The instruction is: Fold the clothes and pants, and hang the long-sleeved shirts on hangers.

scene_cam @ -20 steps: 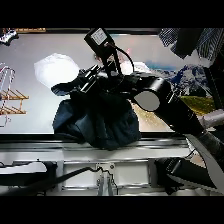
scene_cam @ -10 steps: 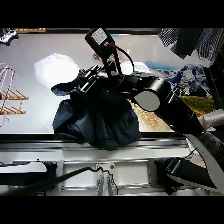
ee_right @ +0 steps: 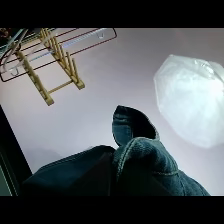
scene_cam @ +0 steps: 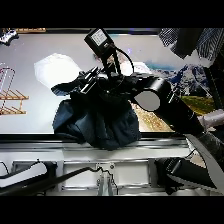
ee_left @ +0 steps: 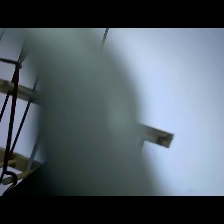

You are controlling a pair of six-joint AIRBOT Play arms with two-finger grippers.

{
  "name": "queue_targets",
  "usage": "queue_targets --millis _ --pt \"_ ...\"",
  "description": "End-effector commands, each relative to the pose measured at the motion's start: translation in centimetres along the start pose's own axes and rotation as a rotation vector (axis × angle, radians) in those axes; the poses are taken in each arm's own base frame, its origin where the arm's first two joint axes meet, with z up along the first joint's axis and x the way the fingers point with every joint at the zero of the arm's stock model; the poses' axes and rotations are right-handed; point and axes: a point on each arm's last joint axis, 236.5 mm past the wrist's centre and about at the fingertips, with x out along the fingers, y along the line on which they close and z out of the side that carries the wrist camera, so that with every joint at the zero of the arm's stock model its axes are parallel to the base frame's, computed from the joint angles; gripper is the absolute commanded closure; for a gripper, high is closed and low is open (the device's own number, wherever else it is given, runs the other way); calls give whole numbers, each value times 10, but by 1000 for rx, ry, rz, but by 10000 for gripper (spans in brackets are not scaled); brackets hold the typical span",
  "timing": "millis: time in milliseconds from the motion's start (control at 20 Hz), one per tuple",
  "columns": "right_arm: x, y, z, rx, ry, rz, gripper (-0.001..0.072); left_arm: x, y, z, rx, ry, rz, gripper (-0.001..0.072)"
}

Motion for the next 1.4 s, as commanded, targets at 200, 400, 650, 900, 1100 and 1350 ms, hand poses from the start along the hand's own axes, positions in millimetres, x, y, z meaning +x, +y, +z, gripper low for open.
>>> queue_targets --millis 200,400,650,900,1100,1350 --pt "0 -7 8 -32 -31 -31 660 -155 -66 58 -20 -328 -182 680" --pt "-1 -13 16 -54 -65 -57 660 -236 -106 50 65 -434 -284 680" --pt "-6 -20 23 -104 -84 -93 660 -285 -139 -12 196 -343 -404 680" --pt "-15 -18 24 -115 -78 -94 660 -276 -144 -75 384 -236 -397 681" --pt "-21 -16 21 -118 -56 -88 660 -271 -164 -132 624 -205 -464 681" --pt "-23 -12 4 -119 18 -72 660 -297 -165 -162 812 -279 -507 681"
